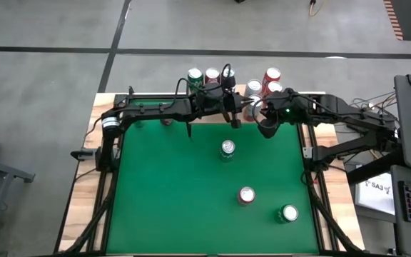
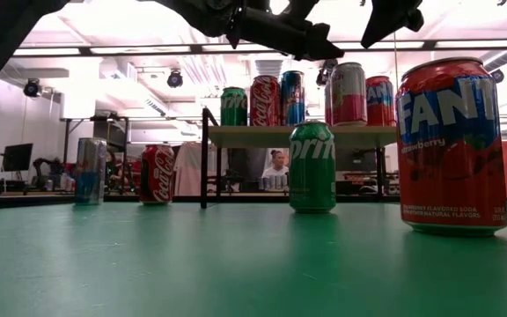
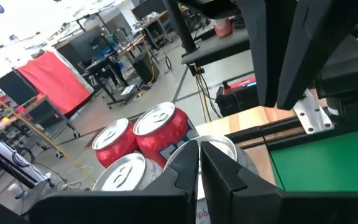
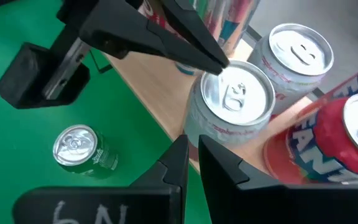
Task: Place canned beverage on shelf
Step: Put the pink white soda can aligned with the red white soda can on the shelf
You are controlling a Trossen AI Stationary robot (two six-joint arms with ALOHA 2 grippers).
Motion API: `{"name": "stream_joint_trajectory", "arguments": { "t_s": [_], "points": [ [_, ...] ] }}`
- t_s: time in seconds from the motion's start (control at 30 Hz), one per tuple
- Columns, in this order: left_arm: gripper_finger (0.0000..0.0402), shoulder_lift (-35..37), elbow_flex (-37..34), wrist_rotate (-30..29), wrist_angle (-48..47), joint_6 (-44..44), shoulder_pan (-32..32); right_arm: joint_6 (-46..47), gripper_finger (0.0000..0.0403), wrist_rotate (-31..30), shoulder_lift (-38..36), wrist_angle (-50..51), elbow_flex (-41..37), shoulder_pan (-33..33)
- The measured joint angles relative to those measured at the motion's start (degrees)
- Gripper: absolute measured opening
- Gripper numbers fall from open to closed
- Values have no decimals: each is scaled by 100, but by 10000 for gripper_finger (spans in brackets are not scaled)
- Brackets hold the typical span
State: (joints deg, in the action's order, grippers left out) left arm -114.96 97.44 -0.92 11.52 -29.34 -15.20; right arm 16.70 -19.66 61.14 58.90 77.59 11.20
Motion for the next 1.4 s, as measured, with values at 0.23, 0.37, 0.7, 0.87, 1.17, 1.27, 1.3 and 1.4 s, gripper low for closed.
{"name": "stream_joint_trajectory", "arguments": {
  "t_s": [0.23, 0.37, 0.7, 0.87, 1.17, 1.27, 1.3, 1.4],
  "points": [
    [0, 0, -40, -3, -260, 0, -9, -110, 28, 2, 2, -303, -305, 66],
    [0, 0, -39, -2, -309, 0, -7, -129, 28, -190, 2, -320, -360, 146],
    [0, 2, -41, -1, -329, 140, 7, -278, 28, -292, 13, -397, -365, 328],
    [0, 2, -41, 1, -338, 181, 9, -279, 28, -251, 13, -399, -436, 326],
    [0, 4, -47, 5, -308, 186, 11, -338, 28, -798, 15, -525, -616, 345],
    [0, 4, -52, 13, -247, 329, 13, -369, 28, -955, 15, -523, -609, 345],
    [0, 4, -56, 18, -227, 369, 15, -387, 28, -1010, 15, -522, -596, 345],
    [0, 2, -58, 33, -154, 500, 17, -403, 28, -1046, 13, -532, -524, 345]
  ]
}}
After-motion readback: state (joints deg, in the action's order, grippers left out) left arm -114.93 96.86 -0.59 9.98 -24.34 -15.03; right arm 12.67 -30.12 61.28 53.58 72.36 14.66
